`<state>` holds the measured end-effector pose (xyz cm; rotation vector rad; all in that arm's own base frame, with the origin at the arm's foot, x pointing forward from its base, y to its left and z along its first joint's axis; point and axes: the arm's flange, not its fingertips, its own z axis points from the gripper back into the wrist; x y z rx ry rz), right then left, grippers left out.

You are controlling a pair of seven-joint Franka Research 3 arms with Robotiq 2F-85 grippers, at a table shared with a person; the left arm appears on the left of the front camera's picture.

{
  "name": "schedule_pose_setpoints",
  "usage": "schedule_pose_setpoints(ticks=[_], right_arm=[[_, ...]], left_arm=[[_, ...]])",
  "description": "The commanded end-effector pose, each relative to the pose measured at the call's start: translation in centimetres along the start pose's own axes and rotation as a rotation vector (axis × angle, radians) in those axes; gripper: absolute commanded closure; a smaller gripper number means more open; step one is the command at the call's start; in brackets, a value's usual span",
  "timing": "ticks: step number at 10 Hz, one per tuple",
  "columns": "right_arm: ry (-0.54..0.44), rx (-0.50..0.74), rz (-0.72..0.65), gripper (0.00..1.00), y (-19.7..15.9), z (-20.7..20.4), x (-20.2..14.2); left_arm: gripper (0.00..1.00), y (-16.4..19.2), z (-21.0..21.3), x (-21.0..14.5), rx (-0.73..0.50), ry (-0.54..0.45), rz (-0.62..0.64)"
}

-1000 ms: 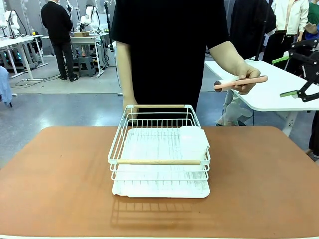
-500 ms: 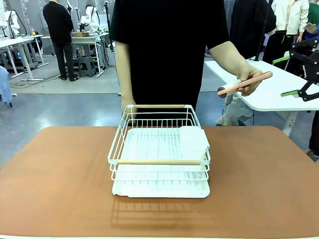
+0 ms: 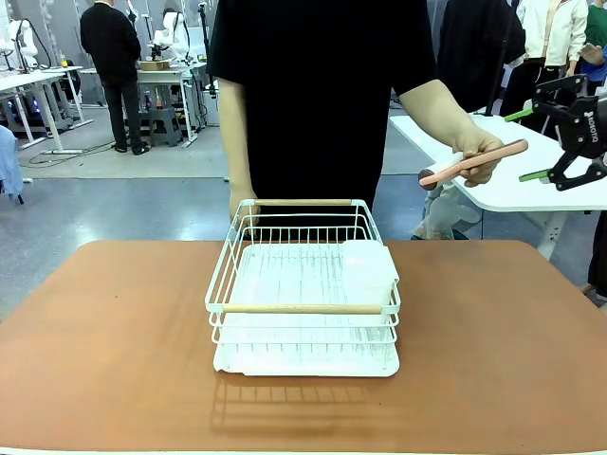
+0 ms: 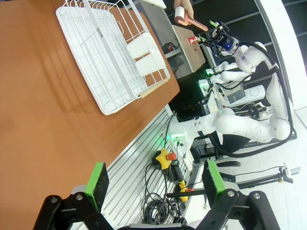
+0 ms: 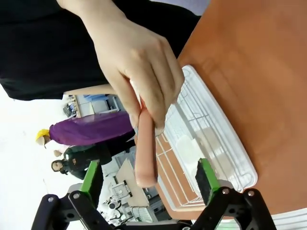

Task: Clean the table.
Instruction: Pick up the Lint Roller when the human hands it over.

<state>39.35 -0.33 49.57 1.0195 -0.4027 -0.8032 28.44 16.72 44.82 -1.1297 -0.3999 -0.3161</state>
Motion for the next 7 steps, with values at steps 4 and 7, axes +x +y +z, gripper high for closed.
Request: schedule_pose_setpoints(ticks=[4, 7], right_arm=[[-0.048, 0.004, 0.002, 0.0, 0.74, -2.43, -0.44], [-0.052, 0.011, 0.0, 0.35, 0.69, -2.52, -0.17]], left_arm=[[0.0, -0.18, 0.01, -0.23, -0.012, -0.013, -0.014], [0.0, -0.18, 0.01, -0.23, -0.012, -0.013, -0.014]])
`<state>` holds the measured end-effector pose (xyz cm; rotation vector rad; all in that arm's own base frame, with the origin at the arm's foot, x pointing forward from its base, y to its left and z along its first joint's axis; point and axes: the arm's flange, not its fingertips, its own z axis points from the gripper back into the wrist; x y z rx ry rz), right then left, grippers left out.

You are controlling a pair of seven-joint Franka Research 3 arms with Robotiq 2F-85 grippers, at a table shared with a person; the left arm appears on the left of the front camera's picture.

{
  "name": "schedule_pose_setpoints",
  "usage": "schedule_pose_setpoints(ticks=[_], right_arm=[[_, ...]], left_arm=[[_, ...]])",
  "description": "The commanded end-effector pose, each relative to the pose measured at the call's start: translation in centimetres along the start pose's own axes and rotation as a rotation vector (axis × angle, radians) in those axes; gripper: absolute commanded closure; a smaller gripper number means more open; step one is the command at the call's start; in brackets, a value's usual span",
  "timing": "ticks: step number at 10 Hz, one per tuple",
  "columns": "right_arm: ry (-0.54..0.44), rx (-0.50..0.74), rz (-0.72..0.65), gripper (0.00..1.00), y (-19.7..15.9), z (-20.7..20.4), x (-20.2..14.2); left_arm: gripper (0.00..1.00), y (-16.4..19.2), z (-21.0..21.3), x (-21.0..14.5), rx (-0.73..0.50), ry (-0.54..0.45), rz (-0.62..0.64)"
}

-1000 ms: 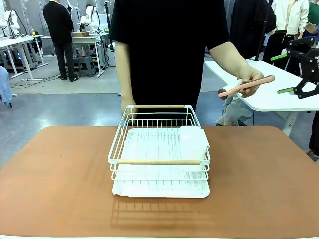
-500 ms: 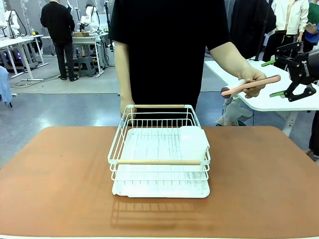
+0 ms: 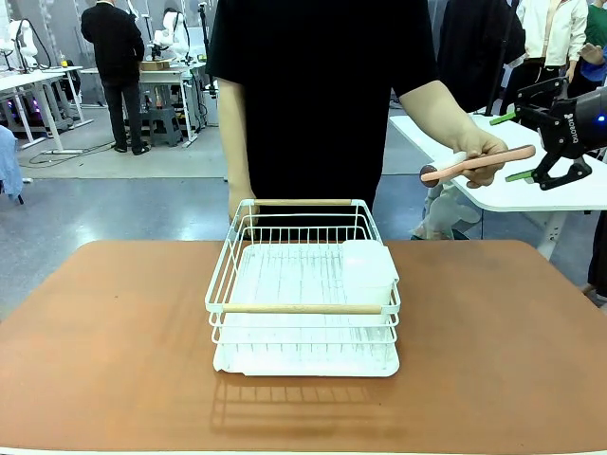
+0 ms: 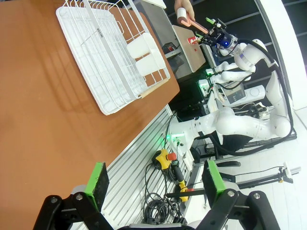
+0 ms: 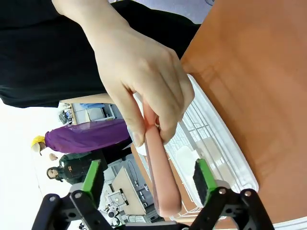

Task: Clean the table.
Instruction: Pick up the Lint Roller when the human hands it over.

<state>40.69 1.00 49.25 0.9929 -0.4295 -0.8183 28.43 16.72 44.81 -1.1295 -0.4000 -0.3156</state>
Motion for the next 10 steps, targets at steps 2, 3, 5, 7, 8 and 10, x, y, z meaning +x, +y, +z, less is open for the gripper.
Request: schedule_pose_setpoints(ticks=[2, 3, 5, 7, 8, 10], right_arm=[[-0.019, 0.032, -0.01, 0.95, -0.02, -0.52, 0.1], [-0.019, 0.035, -0.013, 1.0, -0.05, -0.42, 0.22], [-0.02, 0.04, -0.017, 1.0, -0.13, -0.35, 0.33], [-0.015, 0.046, -0.02, 1.0, -0.11, -0.38, 0.32], [-0.016, 0.04, -0.017, 1.0, -0.08, -0.42, 0.34], [-0.018, 0.043, -0.021, 1.0, 0.01, -0.35, 0.46]], left_arm=[[0.0, -0.19, 0.0, -0.22, -0.013, -0.013, -0.015], [0.0, -0.19, 0.0, -0.22, -0.013, -0.013, -0.015], [0.0, -0.19, 0.0, -0.22, -0.013, -0.013, -0.015], [0.0, -0.19, 0.0, -0.22, -0.013, -0.013, -0.015], [0.0, -0.19, 0.0, -0.22, -0.013, -0.013, -0.015], [0.0, -0.19, 0.0, -0.22, -0.013, -0.013, -0.015]])
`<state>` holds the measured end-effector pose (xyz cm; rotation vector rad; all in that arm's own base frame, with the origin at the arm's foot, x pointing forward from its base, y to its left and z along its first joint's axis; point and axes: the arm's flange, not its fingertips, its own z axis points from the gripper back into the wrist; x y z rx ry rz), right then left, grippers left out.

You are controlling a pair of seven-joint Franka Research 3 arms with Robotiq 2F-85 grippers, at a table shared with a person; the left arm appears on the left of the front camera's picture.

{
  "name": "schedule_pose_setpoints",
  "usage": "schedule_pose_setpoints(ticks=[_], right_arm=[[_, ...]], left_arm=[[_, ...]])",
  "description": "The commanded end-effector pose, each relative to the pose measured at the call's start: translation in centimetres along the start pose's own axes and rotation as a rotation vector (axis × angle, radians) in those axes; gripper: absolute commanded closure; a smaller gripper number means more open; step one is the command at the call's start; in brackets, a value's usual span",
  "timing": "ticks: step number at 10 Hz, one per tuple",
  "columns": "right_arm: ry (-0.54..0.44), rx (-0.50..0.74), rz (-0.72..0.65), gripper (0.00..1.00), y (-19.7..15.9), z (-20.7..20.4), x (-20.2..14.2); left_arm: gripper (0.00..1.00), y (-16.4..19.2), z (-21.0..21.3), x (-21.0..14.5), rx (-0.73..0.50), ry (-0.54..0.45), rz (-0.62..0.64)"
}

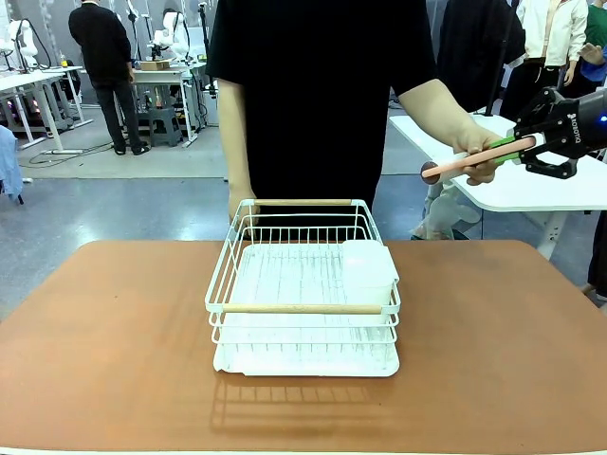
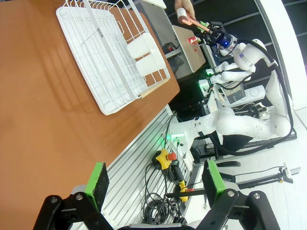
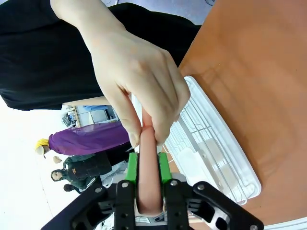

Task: Clean the table.
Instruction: Pick up the Lint Roller when the human hands it over.

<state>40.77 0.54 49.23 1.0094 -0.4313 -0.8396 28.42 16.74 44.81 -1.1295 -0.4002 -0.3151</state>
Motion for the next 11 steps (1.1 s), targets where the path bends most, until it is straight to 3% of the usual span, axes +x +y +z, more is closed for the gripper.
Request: schedule_pose_setpoints(ticks=[1, 2, 3, 11], right_arm=[[-0.012, 0.03, 0.0, 1.0, 0.1, -0.58, 0.03], [-0.007, 0.037, -0.009, 1.0, 0.12, -0.49, 0.0], [0.0, 0.0, 0.0, 0.9, 0.02, -0.01, 0.02], [0.0, 0.0, 0.0, 0.9, 0.02, -0.01, 0.02]], left_arm=[[0.0, -0.19, -0.01, -0.2, -0.013, -0.012, -0.015], [0.0, -0.19, -0.01, -0.2, -0.013, -0.012, -0.015], [0.0, -0.19, -0.01, -0.2, -0.013, -0.012, -0.015], [0.0, -0.19, -0.01, -0.2, -0.013, -0.012, -0.015]])
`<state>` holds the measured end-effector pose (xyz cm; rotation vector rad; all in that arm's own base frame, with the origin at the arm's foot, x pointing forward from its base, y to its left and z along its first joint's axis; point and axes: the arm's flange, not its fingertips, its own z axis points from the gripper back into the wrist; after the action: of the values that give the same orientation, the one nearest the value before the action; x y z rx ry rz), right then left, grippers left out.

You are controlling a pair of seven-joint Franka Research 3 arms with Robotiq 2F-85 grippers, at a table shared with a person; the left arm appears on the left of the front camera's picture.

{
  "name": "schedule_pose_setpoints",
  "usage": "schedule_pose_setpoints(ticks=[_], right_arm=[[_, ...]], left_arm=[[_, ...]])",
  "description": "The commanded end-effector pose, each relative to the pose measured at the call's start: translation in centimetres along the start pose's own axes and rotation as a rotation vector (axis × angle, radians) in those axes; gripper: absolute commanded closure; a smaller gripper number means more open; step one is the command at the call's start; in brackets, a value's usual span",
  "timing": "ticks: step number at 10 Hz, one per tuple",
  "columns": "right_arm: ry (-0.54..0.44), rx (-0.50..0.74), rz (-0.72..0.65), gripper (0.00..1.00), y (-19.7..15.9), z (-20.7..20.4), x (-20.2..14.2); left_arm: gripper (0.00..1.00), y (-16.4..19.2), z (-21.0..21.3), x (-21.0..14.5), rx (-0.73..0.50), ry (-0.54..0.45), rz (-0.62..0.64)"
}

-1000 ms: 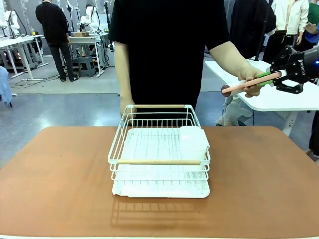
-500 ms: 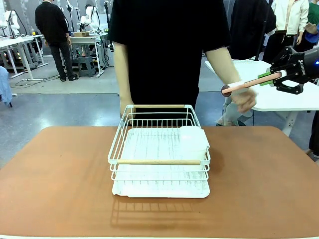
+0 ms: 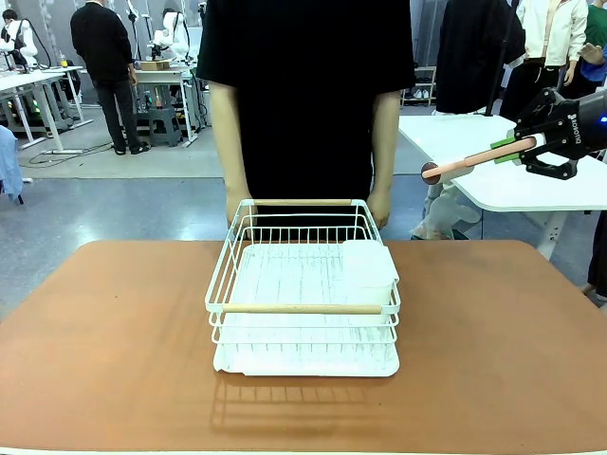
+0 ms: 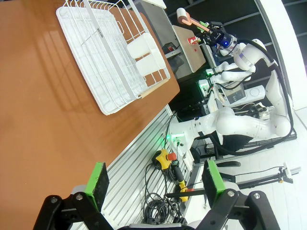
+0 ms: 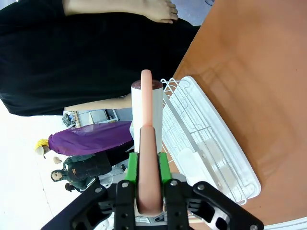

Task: Clean the table.
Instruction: Pick up the Lint Roller when the human hands it over, then clean the table with the Lint Roller when the human lifts the Dish drying rack.

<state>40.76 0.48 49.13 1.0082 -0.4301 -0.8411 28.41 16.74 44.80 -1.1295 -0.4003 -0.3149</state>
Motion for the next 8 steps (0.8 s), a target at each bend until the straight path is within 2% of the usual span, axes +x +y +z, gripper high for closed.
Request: schedule_pose_setpoints(ticks=[1, 8], right_arm=[[0.0, 0.002, 0.001, 0.9, 0.12, 0.0, -0.03], [0.0, 0.002, 0.001, 0.9, 0.12, 0.0, -0.03]], left_arm=[[0.0, -0.19, -0.02, -0.2, -0.013, -0.012, -0.015], [0.0, -0.19, -0.02, -0.2, -0.013, -0.012, -0.015]])
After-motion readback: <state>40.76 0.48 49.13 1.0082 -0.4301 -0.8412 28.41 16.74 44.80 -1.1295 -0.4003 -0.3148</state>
